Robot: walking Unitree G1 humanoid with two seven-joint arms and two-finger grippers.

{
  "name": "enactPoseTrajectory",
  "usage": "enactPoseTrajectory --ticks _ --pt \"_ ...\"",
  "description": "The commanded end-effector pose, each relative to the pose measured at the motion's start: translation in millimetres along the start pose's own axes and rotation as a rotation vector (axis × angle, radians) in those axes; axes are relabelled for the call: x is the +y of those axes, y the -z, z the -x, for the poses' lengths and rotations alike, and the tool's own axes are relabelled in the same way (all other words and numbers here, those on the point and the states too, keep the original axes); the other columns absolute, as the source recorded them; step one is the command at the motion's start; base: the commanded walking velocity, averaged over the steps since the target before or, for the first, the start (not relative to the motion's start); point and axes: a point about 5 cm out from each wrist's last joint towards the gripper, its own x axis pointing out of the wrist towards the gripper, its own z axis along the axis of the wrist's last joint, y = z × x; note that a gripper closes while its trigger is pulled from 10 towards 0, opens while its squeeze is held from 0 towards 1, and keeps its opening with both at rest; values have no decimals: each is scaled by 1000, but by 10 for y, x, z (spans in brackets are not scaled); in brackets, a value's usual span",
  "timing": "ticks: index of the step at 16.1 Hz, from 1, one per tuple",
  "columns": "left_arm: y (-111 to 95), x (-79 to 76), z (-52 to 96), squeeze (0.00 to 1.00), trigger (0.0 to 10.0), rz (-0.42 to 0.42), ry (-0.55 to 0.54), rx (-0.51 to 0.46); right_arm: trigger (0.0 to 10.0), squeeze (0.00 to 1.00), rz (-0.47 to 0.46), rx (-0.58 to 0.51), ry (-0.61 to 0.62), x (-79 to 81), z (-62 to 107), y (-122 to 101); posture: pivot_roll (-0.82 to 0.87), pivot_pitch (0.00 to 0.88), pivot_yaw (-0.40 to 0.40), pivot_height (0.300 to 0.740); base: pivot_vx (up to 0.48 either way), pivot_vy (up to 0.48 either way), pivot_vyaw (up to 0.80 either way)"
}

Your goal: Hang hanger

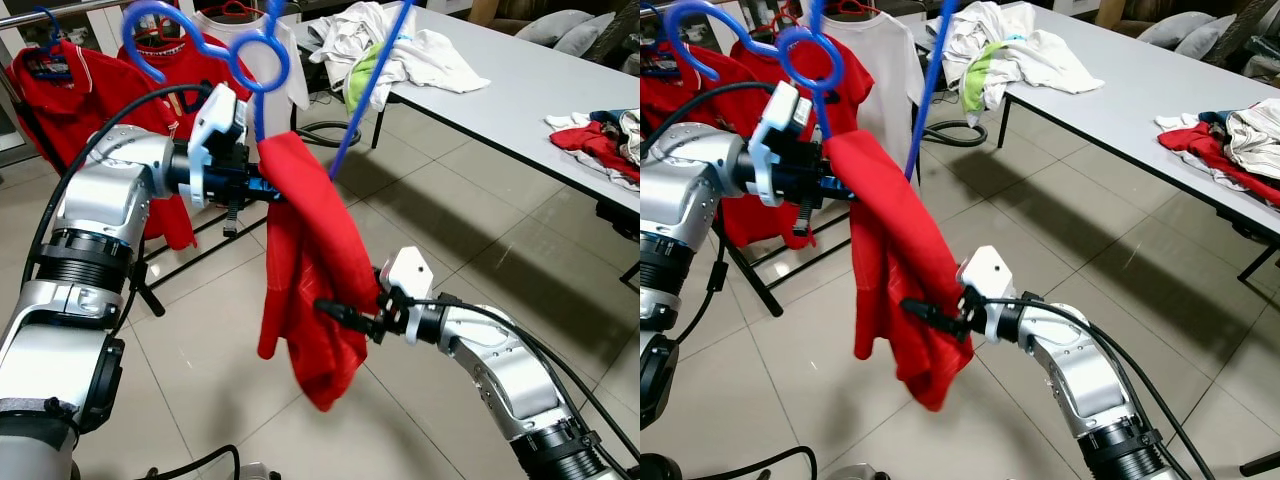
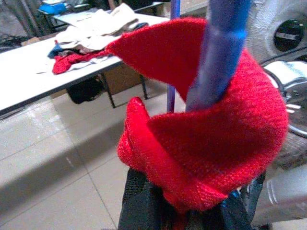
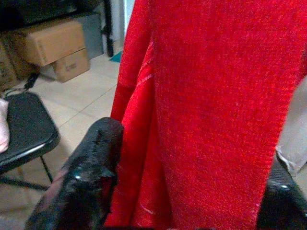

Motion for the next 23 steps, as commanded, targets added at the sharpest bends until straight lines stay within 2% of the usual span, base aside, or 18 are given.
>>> enactPoseTrajectory --ticks 1,6,9,13,21,23 --pt "-214 5 39 0 0 -63 27 -23 0 0 23 15 -26 -10 13 22 26 0 2 740 0 0 0" --pt "-348 -31 63 0 0 -56 72 -71 0 0 84 66 -119 -12 38 74 30 0 -3 740 0 0 0" --pt "-476 -72 74 0 0 -56 109 -119 0 0 109 73 -142 -25 8 89 35 0 -6 740 0 0 0" --pt "-541 -104 109 0 0 -47 133 -134 0 0 132 84 -161 -39 11 114 34 0 -6 740 0 0 0" --pt "-486 -180 181 0 0 -4 150 -75 0 0 140 114 -254 -23 166 166 27 0 -6 740 0 0 0" --pt "-404 -177 219 0 0 -6 126 -17 0 0 136 173 -298 -9 259 231 26 0 -9 740 0 0 0"
